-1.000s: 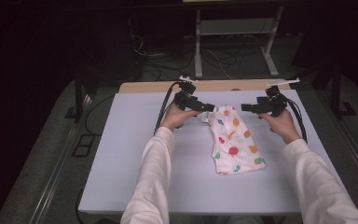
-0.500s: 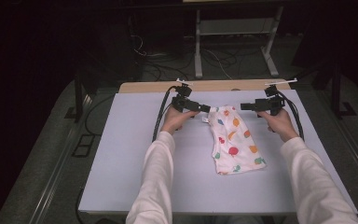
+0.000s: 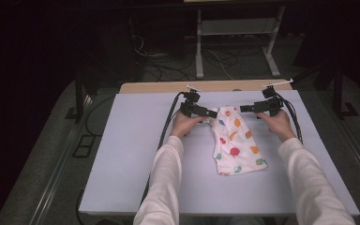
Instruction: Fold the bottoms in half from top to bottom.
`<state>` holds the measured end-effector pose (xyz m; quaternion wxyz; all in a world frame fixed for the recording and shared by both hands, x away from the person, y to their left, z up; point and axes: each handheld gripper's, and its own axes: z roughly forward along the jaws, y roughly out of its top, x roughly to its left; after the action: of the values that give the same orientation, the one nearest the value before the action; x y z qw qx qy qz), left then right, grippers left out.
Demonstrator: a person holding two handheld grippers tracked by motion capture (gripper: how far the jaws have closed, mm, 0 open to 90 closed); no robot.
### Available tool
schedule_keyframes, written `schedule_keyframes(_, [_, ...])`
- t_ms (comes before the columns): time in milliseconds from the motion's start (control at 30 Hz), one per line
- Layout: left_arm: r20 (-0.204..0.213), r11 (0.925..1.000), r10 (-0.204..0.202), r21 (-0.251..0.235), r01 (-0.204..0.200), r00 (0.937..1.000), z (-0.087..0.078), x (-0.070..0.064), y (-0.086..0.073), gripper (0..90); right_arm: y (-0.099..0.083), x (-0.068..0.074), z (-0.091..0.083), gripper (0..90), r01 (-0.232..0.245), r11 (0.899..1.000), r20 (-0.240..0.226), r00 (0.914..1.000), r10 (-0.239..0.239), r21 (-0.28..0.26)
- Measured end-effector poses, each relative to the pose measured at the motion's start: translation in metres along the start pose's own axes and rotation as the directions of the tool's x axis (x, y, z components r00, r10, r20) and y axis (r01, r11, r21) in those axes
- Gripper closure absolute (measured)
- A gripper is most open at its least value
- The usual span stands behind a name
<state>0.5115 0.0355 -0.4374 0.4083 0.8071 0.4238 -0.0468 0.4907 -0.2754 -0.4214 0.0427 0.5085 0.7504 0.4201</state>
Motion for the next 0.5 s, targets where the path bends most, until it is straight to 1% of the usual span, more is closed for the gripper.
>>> schedule_keyframes(100, [0.015, 0.9999, -0.014, 0.001, 0.014, 0.9998, 0.003, 0.003, -0.001, 1.7, -0.002, 0.0, 0.004, 10.1, -0.007, 1.0, -0.001, 1.0, 0.007, 0.014])
schedule_keyframes(133, [0.016, 0.9997, -0.024, 0.001, 0.024, 0.9996, 0.004, 0.004, -0.002, 2.4, -0.003, 0.0, 0.005, 10.4, -0.012, 1.0, -0.008, 0.9999, 0.012, 0.019])
schedule_keyframes(200, [0.013, 0.9996, -0.027, 0.0, 0.027, 0.9996, 0.006, 0.005, -0.003, 5.0, -0.003, 0.0, 0.007, 11.5, -0.011, 1.0, -0.012, 0.9999, 0.011, 0.024])
schedule_keyframes(267, [0.0, 0.9997, -0.025, 0.002, 0.025, 0.9997, 0.008, 0.005, -0.003, 9.0, -0.004, 0.001, 0.009, 14.3, -0.013, 0.999, -0.016, 0.9998, 0.013, 0.03])
schedule_keyframes(300, [0.004, 0.9997, -0.024, 0.002, 0.024, 0.9997, 0.008, 0.005, -0.003, 11.2, -0.004, 0.001, 0.01, 15.3, -0.01, 0.999, -0.015, 0.9998, 0.01, 0.032])
schedule_keyframes(333, [0.019, 0.9997, -0.026, 0.0, 0.026, 0.9995, 0.01, 0.004, -0.003, 13.3, -0.004, 0.002, 0.011, 16.7, -0.009, 0.999, -0.006, 0.9999, 0.009, 0.034])
schedule_keyframes(400, [0.015, 0.9998, -0.02, 0.005, 0.02, 0.9997, 0.012, 0.002, -0.003, 15.9, -0.005, 0.001, 0.015, 18.7, -0.028, 0.999, -0.018, 0.9994, 0.029, 0.043])
schedule_keyframes(467, [0.01, 0.9997, -0.023, 0.003, 0.023, 0.9997, 0.012, 0.001, -0.003, 21.0, -0.007, 0.001, 0.018, 18.7, -0.036, 0.998, 0.0, 0.9993, 0.036, 0.052])
schedule_keyframes(500, [0.002, 0.9999, -0.016, 0.005, 0.016, 0.9999, 0.012, 0.001, -0.003, 23.1, -0.007, 0.001, 0.019, 19.6, -0.041, 0.997, -0.001, 0.9991, 0.042, 0.058])
